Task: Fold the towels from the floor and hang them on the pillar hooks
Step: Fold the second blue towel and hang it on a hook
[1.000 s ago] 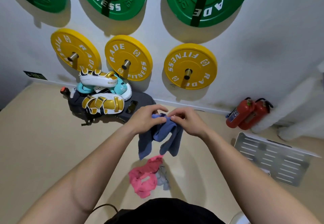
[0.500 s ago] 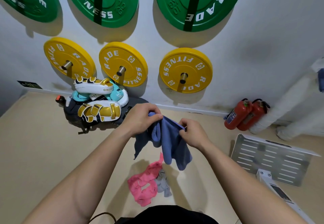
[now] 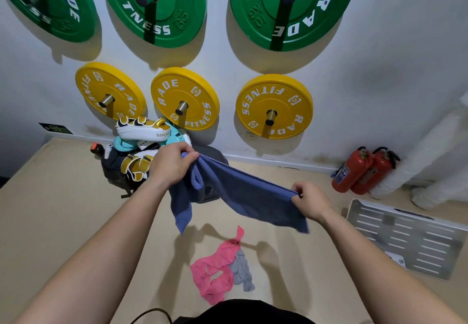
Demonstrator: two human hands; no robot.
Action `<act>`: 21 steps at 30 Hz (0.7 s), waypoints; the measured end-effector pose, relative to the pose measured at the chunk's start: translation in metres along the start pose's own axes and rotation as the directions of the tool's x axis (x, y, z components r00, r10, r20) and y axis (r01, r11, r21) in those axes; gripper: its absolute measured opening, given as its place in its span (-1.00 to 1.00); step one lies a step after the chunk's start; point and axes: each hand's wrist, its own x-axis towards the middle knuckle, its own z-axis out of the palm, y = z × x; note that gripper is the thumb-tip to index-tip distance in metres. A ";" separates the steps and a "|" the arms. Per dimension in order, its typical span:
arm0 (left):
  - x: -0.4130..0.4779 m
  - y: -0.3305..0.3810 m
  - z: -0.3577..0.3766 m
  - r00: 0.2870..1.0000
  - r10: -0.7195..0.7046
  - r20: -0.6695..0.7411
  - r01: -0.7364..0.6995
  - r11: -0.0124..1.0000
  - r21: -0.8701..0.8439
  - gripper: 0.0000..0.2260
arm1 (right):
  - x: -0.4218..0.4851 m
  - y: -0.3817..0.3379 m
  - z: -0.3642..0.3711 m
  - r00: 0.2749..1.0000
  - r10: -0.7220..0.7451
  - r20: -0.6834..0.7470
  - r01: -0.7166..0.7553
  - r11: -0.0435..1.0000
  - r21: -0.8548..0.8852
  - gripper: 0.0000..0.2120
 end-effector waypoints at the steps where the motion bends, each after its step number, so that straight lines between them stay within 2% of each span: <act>1: -0.001 -0.002 0.001 0.999 -0.032 -0.026 0.032 0.999 0.022 -0.85 | 0.000 0.003 -0.001 1.000 0.015 -0.001 -0.015 1.000 -0.001 -0.84; 3: -0.005 -0.003 0.007 0.996 -0.082 -0.038 0.084 0.995 0.052 -0.85 | 0.000 0.004 0.000 1.000 -0.007 -0.001 0.007 0.999 0.044 -0.79; 5: -0.013 0.002 0.019 0.995 -0.091 0.030 0.089 0.995 0.047 -0.87 | -0.003 -0.003 0.001 0.996 -0.089 -0.002 0.089 0.989 0.117 -0.74; 10: -0.044 0.032 0.059 0.953 0.115 0.281 -0.103 0.993 -0.058 -0.62 | -0.014 -0.052 -0.002 0.935 -0.349 0.055 0.333 0.923 0.192 -0.67; 12: -0.055 0.045 0.072 0.916 0.187 0.355 -0.153 0.981 -0.121 -0.61 | -0.016 -0.068 -0.001 0.914 -0.397 0.083 0.379 0.908 0.178 -0.67; 14: -0.062 0.053 0.081 0.889 0.240 0.389 -0.173 0.965 -0.199 -0.74 | -0.015 -0.076 -0.003 0.905 -0.416 0.089 0.399 0.902 0.162 -0.68; 16: -0.064 0.053 0.083 0.895 0.249 0.370 -0.178 0.960 -0.217 -0.88 | -0.015 -0.075 -0.006 0.907 -0.415 0.070 0.400 0.903 0.158 -0.69; 21: -0.066 0.053 0.077 0.920 0.228 0.319 -0.201 0.973 -0.116 -0.92 | -0.017 -0.050 -0.008 0.951 -0.305 0.047 0.293 0.940 0.173 -0.87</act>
